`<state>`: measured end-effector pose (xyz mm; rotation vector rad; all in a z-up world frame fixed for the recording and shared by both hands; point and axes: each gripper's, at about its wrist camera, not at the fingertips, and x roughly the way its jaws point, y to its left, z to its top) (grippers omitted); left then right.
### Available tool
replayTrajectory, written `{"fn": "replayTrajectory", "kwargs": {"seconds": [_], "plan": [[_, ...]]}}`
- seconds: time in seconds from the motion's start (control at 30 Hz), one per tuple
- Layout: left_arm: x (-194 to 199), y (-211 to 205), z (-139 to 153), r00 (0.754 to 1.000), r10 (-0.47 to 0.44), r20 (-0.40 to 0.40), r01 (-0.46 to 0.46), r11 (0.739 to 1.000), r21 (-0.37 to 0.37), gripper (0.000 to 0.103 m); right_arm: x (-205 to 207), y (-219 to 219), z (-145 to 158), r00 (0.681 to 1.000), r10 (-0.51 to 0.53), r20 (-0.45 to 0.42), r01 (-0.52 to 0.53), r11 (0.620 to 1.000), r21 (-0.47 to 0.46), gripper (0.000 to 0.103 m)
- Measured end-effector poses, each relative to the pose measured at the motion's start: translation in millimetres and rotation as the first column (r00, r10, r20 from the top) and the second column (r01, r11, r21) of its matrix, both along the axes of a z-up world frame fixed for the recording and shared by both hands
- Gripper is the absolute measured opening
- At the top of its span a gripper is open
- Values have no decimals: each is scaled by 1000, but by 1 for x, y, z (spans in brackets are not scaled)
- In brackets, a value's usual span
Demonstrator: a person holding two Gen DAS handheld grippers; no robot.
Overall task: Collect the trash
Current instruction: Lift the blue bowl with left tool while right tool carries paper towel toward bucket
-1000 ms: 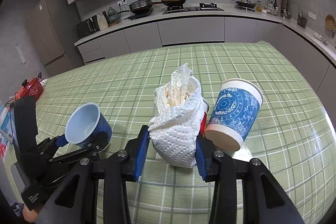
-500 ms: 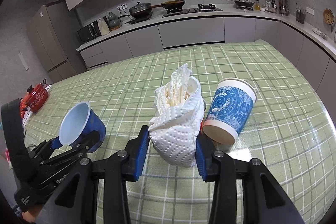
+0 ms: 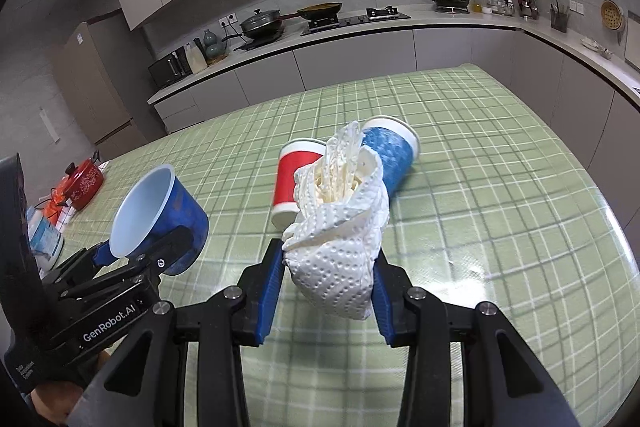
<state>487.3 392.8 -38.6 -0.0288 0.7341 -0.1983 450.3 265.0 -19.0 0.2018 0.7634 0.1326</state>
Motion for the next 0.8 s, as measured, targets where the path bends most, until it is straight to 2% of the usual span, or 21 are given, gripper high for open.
{"fn": "replayTrajectory", "kwargs": {"seconds": [0.3,0.47,0.57,0.8], "plan": [[-61,-83,-6,996,91,1,-91,996,-8,74,-58,-96,-8,995,98,-17,-98,995,-4,43],[-88,-120,-11,993,111,-29,-112,993,-23,74,-87,-143,-4,994,105,-28,-105,994,-12,43],[-99,-138,-11,995,90,-49,-91,996,-17,74,-99,-160,0,995,97,-27,-97,995,2,43],[-117,-178,-10,999,-17,-27,17,1000,-18,74,-130,-193,-4,999,19,-27,-19,1000,5,43]]}}
